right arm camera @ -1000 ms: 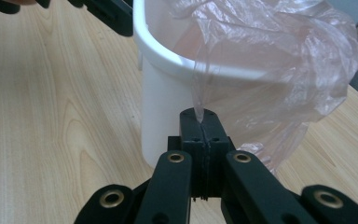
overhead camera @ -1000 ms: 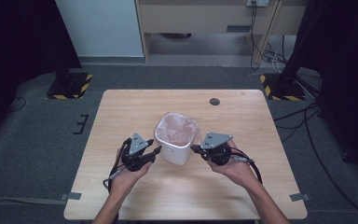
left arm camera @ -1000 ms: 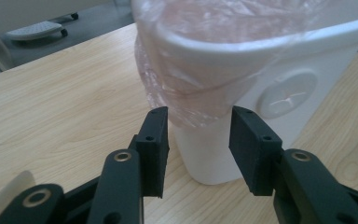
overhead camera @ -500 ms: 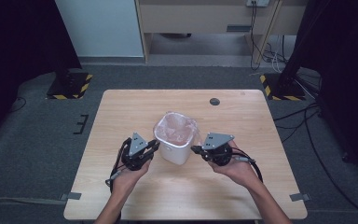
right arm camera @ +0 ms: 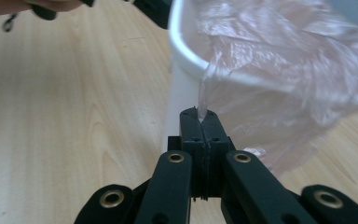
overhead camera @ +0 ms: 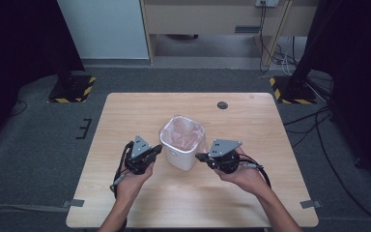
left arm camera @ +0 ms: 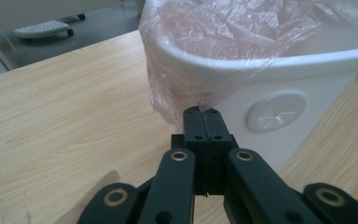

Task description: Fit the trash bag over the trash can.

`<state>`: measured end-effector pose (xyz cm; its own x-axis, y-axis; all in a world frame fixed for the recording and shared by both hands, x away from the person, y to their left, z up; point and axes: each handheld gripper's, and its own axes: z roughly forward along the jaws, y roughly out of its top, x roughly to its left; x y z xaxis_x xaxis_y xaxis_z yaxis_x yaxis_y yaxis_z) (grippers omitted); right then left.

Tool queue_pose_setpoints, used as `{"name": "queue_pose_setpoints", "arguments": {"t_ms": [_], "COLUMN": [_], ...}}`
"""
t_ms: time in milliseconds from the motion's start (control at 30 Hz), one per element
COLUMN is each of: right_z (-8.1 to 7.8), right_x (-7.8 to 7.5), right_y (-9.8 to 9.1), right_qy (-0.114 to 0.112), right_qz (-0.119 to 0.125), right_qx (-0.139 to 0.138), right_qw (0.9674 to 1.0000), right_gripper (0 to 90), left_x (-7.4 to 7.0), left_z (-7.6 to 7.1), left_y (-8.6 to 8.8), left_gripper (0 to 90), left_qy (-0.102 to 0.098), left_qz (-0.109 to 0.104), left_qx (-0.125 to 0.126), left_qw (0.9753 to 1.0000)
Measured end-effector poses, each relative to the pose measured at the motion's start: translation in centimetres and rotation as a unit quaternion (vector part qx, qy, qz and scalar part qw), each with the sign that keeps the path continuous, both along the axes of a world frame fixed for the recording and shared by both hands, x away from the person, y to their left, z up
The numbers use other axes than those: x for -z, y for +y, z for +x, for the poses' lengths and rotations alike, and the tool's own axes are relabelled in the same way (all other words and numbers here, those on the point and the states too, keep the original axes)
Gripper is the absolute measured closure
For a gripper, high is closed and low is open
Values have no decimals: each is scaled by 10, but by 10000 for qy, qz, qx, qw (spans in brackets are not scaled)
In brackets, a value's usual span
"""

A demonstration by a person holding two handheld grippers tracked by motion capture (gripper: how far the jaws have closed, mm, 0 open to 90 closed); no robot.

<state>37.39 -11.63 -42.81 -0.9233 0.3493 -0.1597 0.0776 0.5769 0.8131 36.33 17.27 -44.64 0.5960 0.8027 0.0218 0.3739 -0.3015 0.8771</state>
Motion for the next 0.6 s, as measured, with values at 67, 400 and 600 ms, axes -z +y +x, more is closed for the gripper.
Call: {"name": "queue_pose_setpoints", "arguments": {"t_ms": [67, 400, 600], "right_z": [-2, 11, 7], "right_x": [4, 17, 14], "right_y": [5, 6, 4], "right_qy": [46, 288, 286], "right_qz": [-162, -799, -584], "right_qx": [-111, 188, 138], "right_qw": [9998, 9962, 9978], "right_gripper": [900, 900, 900], "left_x": [1, -1, 4], "left_z": [0, -6, -3], "left_y": [1, -6, -8], "left_gripper": [900, 900, 900], "left_qy": [21, -15, 151], "left_qz": [11, 277, 474], "left_qx": [10, 189, 188], "left_qw": [10000, 9994, 9986]}}
